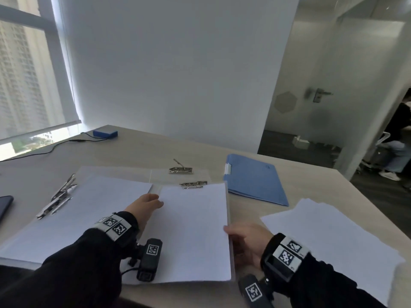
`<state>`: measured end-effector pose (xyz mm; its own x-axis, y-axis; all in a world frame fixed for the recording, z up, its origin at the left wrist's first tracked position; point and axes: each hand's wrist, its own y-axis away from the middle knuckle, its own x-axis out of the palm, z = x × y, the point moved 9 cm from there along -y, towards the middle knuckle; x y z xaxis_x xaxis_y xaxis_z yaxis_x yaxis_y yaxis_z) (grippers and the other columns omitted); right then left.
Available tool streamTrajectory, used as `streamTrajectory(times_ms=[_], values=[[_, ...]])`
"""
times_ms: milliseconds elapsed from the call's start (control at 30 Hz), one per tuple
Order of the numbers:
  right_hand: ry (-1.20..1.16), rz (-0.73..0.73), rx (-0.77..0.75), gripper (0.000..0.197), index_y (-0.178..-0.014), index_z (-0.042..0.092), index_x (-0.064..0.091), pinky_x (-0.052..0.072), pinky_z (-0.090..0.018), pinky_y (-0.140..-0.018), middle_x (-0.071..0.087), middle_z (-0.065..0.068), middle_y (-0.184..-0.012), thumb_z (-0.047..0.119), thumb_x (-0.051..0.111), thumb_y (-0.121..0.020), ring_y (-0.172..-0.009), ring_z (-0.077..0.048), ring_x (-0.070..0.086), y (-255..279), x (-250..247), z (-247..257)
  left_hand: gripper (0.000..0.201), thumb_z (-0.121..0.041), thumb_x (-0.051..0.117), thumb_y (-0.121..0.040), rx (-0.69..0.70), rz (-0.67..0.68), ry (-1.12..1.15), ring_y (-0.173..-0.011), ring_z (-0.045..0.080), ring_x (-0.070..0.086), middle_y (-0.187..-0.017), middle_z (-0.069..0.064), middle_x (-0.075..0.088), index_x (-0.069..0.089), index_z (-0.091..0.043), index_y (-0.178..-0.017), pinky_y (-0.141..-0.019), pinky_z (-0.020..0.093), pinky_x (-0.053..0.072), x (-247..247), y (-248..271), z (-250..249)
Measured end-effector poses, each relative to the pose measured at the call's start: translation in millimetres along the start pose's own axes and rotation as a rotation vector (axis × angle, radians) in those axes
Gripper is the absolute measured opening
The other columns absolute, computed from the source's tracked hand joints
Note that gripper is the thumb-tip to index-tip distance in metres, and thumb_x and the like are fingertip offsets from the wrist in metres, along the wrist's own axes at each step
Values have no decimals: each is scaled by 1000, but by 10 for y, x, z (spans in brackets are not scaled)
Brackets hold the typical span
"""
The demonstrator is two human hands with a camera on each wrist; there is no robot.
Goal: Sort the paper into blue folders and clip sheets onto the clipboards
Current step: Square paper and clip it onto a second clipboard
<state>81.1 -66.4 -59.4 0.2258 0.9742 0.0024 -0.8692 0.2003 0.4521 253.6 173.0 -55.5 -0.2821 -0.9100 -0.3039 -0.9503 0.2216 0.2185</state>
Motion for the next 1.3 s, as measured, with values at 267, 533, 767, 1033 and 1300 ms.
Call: streamTrajectory(times_ms=[267, 533, 767, 1033, 1300], values=[[-9, 42, -152, 32, -121, 8, 60, 58, -32, -62, 70, -15, -111, 3, 50, -91, -92, -31, 68, 164, 144, 79, 20, -22, 54, -93, 95, -51, 174, -111, 19, 53, -118, 1, 62, 67, -19, -108, -91, 34, 38, 12, 253, -238], [-201, -112, -372, 19, -107, -3, 60, 51, -28, -49, 66, -20, -95, -1, 51, -91, -74, -29, 65, 290, -386, 560, 23, -18, 51, -92, 361, 5, 209, -97, 13, 68, -99, -6, 76, 73, -23, -93, -80, 34, 46, 227, 893, -851], [-407, -150, -527, 30, -99, 21, 65, 41, -25, -40, 73, -4, -81, 3, 42, -94, -65, -22, 62, 524, -871, 909, 38, -39, 53, -84, 403, 37, 150, -51, 15, 50, -62, 5, 69, 67, -16, -57, -51, 26, 33, 355, 932, -1044], [-472, -197, -486, 30, -99, 22, 67, 36, -21, -39, 73, -2, -75, 4, 44, -94, -59, -21, 55, 624, -1217, 733, 52, -57, 55, -85, -10, 185, 617, -90, 31, 72, -111, 6, 67, 47, -21, -121, -67, 39, 54, 696, 513, -776], [-391, -264, -387, 24, -110, 8, 63, 35, -24, -40, 66, -15, -88, 4, 46, -93, -61, -27, 54, 551, -1406, 519, 20, -34, 59, -87, 346, 79, 249, -99, 28, 67, -105, -2, 71, 64, -31, -106, -93, 52, 52, 907, 534, -1178]])
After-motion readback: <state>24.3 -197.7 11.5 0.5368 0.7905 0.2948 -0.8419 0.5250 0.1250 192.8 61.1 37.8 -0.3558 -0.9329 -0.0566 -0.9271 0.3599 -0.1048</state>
